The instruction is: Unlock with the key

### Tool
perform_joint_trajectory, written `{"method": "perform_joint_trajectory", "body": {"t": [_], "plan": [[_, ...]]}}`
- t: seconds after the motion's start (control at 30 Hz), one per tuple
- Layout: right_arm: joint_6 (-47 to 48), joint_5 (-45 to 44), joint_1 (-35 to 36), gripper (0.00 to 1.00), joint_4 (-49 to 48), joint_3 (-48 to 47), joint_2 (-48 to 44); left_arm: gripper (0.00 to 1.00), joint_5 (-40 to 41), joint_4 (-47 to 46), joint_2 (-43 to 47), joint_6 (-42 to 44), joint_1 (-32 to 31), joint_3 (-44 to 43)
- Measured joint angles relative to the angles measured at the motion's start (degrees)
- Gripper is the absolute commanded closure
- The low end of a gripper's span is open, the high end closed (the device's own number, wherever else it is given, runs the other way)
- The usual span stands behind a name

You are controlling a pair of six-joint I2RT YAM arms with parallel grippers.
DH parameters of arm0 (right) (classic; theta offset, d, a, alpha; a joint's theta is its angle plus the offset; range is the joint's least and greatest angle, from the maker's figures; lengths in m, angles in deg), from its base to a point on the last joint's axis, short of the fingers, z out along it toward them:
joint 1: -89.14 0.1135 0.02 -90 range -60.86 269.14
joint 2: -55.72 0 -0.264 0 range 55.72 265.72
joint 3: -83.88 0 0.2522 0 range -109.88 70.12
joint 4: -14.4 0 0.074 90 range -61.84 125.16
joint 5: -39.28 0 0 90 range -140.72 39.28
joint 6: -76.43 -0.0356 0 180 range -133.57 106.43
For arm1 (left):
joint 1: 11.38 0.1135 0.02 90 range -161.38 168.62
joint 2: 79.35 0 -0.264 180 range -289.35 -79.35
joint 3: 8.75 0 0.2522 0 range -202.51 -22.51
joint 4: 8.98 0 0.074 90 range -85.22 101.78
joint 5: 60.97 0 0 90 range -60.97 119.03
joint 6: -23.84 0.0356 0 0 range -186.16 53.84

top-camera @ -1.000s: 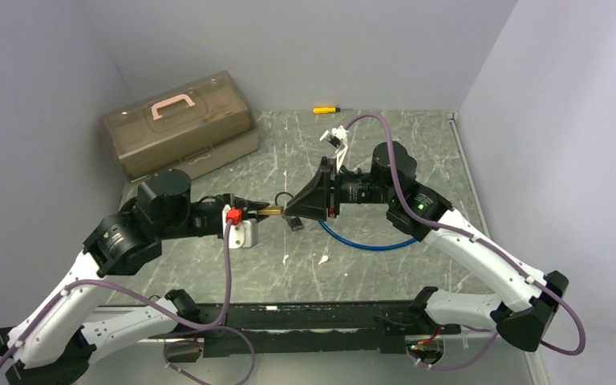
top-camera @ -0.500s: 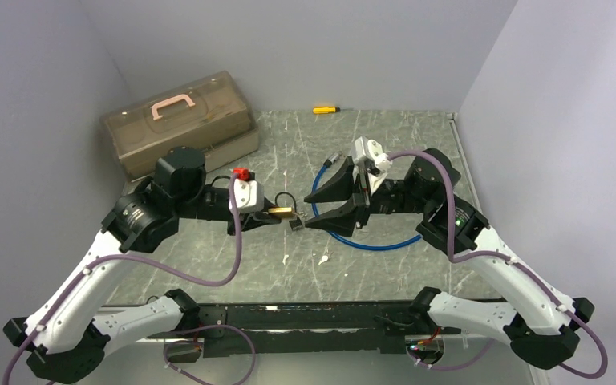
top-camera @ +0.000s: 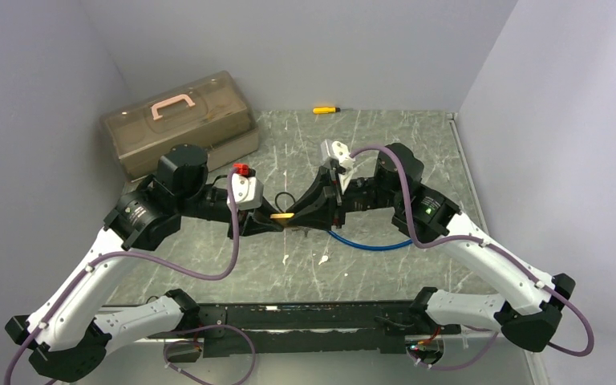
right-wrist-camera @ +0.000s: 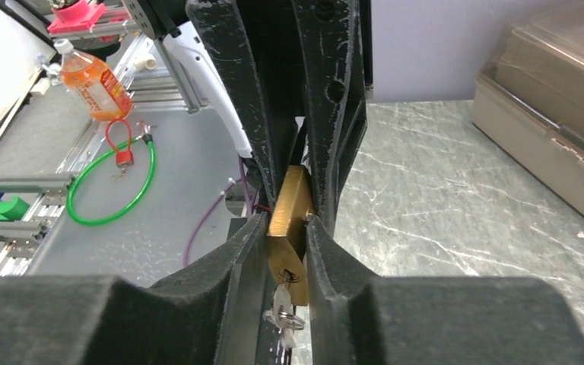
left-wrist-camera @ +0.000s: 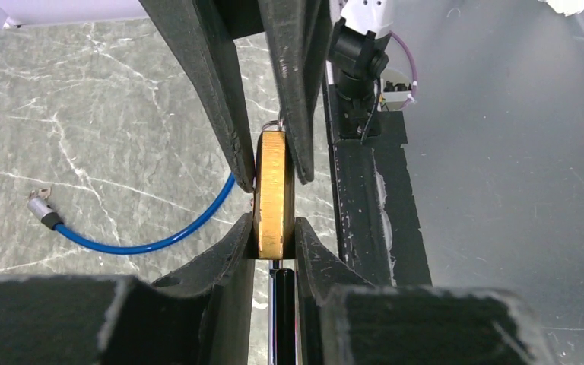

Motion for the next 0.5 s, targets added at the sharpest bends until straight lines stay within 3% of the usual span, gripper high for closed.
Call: {"method": "perform_joint_trajectory", "body": {"t": [0.07,0.1,0.3,0.33,0.4,0.43,0.47,0.5], "plan": [[0.31,-0.20,0.11,0.97,0.31,-0.07,0.00,1.00,-0.31,0.02,-0.04,-0.55,0.00,-0.22],[0.68,-0.26,0.13,1.00,0.50,-0.33,0.02,1.00,-0.33,-0.04,-0.04,-0.83,0.00,-0.24],[1.81,-0.55,0.20,1.00,4.42,-4.04,2.03,1.00,-0.57,-0.24,0.00,-2.51,0.37,-0.48],[1.86,-0.52,0.17,1.00,5.42,-4.90,2.62,0.94,-0.42,-0.11,0.00,-2.58,0.46,-0.48],[1.81,-0.85,0.17,1.00,7.19,-6.38,3.72,0.49,0.24,0.28,0.00,-2.71,0.59,-0.50],[1.75,-1.18,0.17,1.00,7.54,-6.64,3.96,0.21,0.66,0.50,0.00,-2.67,0.68,-0.50],[1.57,-1.81,0.20,1.00,7.76,-6.78,4.13,0.03,1.07,0.35,0.02,-1.97,0.68,-0.50],[1.16,-2.86,0.20,1.00,8.09,-6.78,4.37,0.01,1.29,-0.48,0.02,-1.44,0.59,-0.52]]}}
